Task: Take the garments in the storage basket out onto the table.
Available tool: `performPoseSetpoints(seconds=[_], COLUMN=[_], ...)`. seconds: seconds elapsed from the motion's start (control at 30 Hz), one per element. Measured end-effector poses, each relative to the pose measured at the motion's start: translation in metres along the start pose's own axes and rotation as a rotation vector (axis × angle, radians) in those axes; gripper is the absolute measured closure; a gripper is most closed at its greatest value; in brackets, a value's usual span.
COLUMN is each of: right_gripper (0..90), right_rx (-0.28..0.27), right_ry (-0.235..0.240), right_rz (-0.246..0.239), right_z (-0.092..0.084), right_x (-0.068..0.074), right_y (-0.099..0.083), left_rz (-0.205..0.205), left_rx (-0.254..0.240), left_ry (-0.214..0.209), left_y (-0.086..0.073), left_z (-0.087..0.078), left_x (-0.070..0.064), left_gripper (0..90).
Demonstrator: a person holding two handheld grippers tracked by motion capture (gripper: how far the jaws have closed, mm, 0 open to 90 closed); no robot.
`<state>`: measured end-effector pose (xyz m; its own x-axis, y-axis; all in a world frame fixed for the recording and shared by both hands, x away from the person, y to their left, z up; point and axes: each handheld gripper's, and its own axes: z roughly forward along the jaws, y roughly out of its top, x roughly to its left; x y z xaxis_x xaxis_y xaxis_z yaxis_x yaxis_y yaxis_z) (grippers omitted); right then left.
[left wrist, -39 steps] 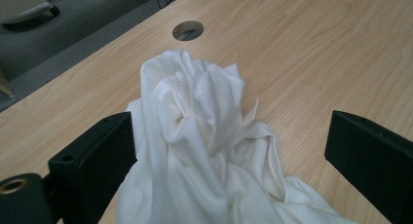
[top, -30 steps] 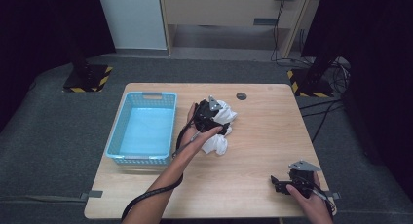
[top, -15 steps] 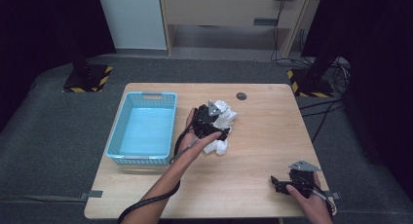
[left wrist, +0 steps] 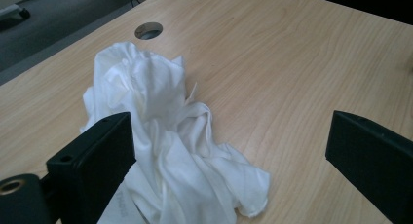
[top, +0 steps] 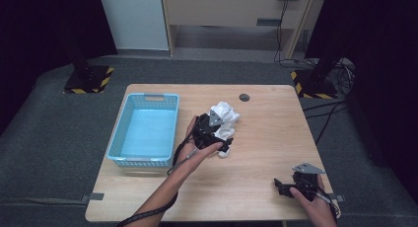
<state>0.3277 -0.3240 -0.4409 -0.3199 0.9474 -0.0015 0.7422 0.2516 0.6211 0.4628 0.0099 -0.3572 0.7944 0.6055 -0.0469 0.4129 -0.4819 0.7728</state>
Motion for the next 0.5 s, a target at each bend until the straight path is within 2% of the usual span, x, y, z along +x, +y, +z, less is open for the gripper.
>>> performPoseSetpoints(seconds=[0.17, 0.27, 0.5], right_gripper=[0.3, 0.3, 0.4], right_rx=[0.000, 0.000, 0.000], right_ry=[0.000, 0.000, 0.000], right_rz=[0.000, 0.000, 0.000], right_z=[0.000, 0.000, 0.000], right_x=[0.000, 0.000, 0.000], right_y=[0.000, 0.000, 0.000], left_rz=[0.031, 0.034, 0.051], left_rx=[0.043, 0.054, 0.112], left_ry=[-0.010, -0.020, -0.043], left_y=[-0.011, -0.018, -0.038], left_z=[0.003, 0.005, 0.015], left_x=[-0.011, -0.017, -0.030], left_gripper=[3.1, 3.1, 3.2])
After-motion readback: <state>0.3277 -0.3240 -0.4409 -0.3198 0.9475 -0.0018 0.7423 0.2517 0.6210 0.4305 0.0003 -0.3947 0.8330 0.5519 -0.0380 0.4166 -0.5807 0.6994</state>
